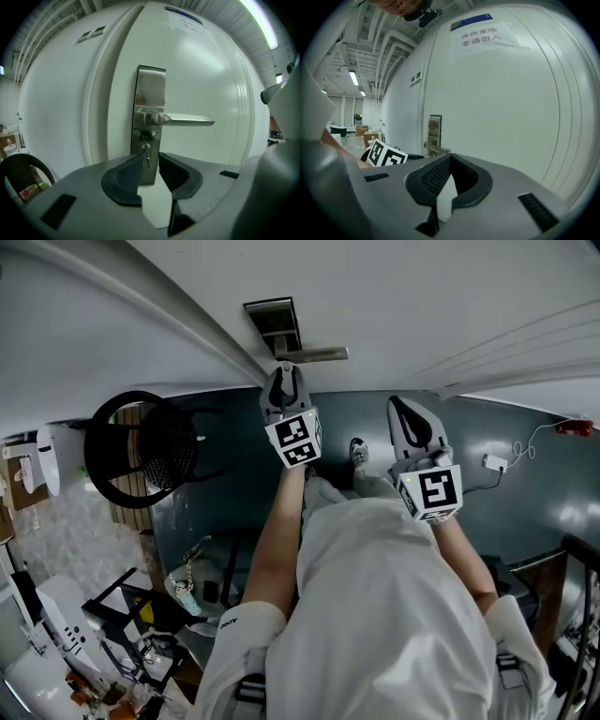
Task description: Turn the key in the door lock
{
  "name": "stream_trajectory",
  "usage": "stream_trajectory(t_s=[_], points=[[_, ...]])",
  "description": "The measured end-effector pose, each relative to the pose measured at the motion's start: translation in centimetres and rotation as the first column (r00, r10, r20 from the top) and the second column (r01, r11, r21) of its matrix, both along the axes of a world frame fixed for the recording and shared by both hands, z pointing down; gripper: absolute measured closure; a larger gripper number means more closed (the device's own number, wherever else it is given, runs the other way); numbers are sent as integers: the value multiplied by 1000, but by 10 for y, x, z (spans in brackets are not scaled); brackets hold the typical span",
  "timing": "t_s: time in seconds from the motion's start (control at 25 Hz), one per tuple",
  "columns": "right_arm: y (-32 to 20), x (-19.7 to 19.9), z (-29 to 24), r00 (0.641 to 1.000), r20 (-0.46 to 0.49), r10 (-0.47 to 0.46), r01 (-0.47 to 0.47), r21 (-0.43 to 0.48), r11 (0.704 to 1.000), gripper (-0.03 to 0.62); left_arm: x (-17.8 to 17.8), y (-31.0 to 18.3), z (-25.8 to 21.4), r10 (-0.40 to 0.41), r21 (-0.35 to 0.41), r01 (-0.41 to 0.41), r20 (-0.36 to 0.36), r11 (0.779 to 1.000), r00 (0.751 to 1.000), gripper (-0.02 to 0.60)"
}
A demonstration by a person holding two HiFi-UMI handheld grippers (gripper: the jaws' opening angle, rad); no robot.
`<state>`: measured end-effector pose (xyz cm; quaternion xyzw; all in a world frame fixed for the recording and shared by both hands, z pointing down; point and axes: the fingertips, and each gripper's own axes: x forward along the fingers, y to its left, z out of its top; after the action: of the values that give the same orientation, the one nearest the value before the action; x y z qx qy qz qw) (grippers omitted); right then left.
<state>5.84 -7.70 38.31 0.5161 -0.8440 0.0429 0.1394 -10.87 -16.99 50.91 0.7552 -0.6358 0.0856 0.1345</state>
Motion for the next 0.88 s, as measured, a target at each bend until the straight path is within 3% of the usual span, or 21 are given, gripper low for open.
stream_trajectory(t_s=[0.56, 0.72, 0.88], points=[[0, -13, 9, 994, -17, -104, 103, -18, 994, 602, -7, -13, 8, -78, 45, 79, -9, 996, 997, 480], [-1, -13, 14, 992, -26, -124, 123, -28, 992, 602, -3, -15, 7, -74, 57, 75, -12, 996, 997, 545], [0, -11, 16, 990, -29, -140, 139, -38, 990, 602, -4, -12, 9, -83, 46, 88, -92, 995, 992, 552]])
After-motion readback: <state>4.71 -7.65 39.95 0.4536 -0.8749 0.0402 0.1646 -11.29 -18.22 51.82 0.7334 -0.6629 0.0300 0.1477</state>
